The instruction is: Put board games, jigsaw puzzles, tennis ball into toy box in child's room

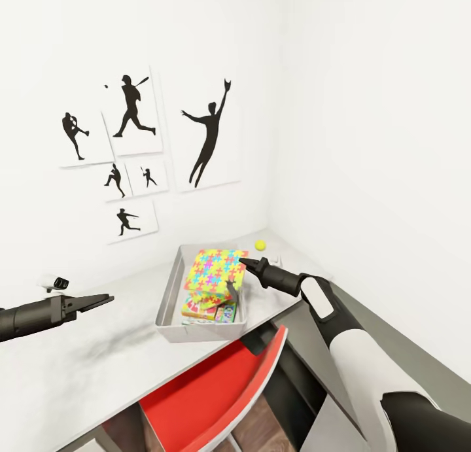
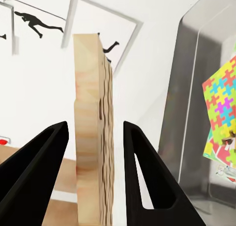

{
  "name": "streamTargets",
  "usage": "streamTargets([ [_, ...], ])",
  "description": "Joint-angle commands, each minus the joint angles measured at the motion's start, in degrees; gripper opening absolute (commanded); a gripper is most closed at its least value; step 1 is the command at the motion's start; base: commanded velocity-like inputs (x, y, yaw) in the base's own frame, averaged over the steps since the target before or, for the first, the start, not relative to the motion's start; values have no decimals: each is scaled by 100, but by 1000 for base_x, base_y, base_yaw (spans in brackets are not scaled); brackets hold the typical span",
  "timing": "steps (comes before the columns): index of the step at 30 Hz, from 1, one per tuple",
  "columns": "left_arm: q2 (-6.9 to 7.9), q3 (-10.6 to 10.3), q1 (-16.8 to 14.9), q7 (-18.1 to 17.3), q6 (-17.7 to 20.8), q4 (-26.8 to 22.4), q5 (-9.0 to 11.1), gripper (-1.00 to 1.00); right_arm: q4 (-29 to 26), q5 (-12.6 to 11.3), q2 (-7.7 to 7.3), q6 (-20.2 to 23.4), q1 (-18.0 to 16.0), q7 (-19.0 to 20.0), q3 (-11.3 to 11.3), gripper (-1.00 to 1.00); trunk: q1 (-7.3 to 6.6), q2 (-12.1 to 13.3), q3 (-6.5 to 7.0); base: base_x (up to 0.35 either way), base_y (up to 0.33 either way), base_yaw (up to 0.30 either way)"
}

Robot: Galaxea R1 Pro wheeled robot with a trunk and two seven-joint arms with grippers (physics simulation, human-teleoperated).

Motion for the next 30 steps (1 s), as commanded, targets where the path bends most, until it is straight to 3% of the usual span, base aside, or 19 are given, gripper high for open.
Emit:
streamTargets([
  [1, 2, -1, -5, -7, 51, 1, 16, 100, 0, -9, 1, 24, -6, -2, -3, -100, 5, -13, -13, 82, 63, 0],
  [30, 2, -8, -5, -6, 51, 1, 16, 100, 53, 54, 69, -11, -76, -114, 50, -100, 5, -13, -13, 86, 43, 0],
])
